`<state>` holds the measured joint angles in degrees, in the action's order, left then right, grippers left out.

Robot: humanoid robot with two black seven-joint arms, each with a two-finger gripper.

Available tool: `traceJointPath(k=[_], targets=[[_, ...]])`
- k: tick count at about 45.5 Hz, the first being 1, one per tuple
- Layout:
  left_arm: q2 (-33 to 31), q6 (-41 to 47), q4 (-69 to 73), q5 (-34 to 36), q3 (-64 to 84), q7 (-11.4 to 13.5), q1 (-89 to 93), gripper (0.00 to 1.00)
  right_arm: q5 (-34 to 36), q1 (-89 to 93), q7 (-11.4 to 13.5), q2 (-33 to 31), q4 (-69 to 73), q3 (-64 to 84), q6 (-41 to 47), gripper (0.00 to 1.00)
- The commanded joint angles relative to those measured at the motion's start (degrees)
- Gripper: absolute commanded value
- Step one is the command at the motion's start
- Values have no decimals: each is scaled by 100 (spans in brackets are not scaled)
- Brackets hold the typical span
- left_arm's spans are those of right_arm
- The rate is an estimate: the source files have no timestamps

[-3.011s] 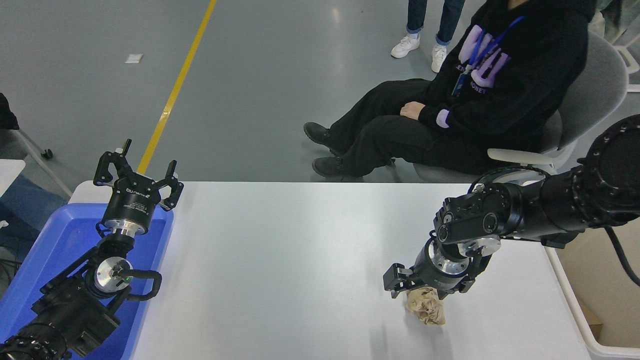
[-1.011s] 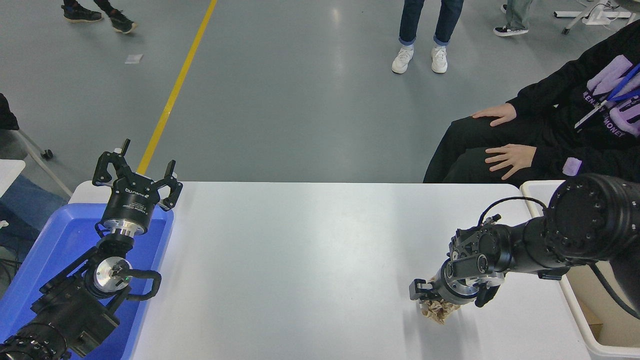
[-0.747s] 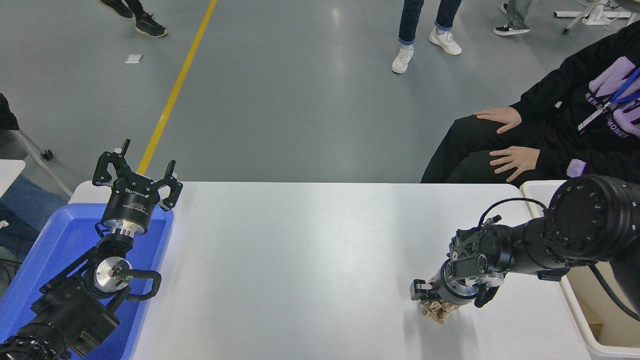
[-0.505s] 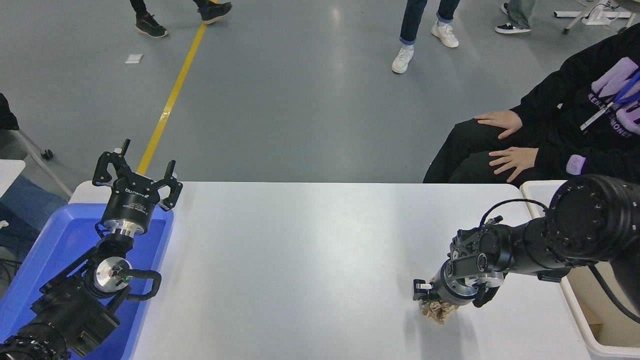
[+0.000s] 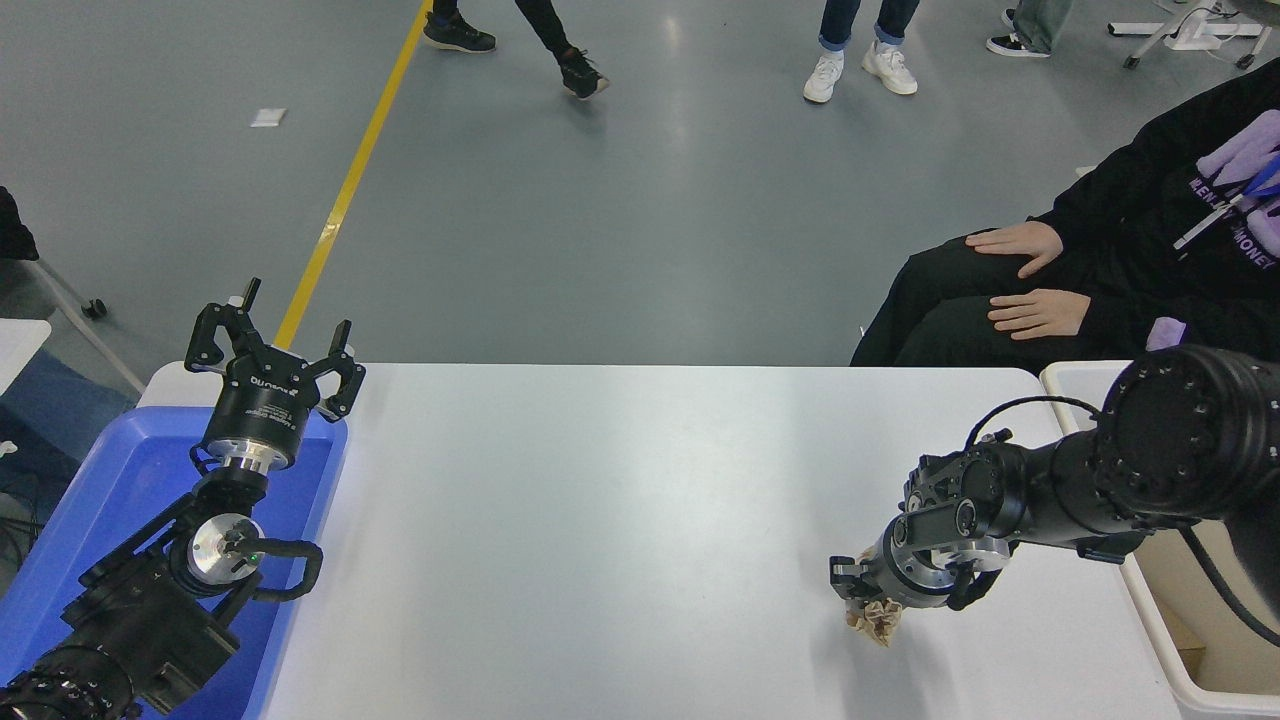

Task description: Pick up paper ball place in dustbin

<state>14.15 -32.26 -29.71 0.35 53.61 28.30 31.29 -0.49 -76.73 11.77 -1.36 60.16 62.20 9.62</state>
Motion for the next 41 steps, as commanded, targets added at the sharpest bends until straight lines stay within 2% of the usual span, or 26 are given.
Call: traceJointPath(k=[1, 5, 13, 36, 41], targets=[[0, 0, 0, 0, 0, 0, 0, 98, 23, -17, 1, -31, 31, 20, 23, 17], [0, 0, 0, 0, 0, 0, 0, 98, 84, -26, 1, -40, 57, 47, 67, 0], [0, 0, 0, 0, 0, 0, 0, 98, 287, -52, 1, -40, 57, 73, 75, 0], [0, 0, 0, 0, 0, 0, 0, 98, 313, -149, 9, -207, 189, 91, 84, 0], [-9, 0, -9, 0, 0, 0, 0, 98, 523, -175, 9, -260, 198, 91, 84, 0]])
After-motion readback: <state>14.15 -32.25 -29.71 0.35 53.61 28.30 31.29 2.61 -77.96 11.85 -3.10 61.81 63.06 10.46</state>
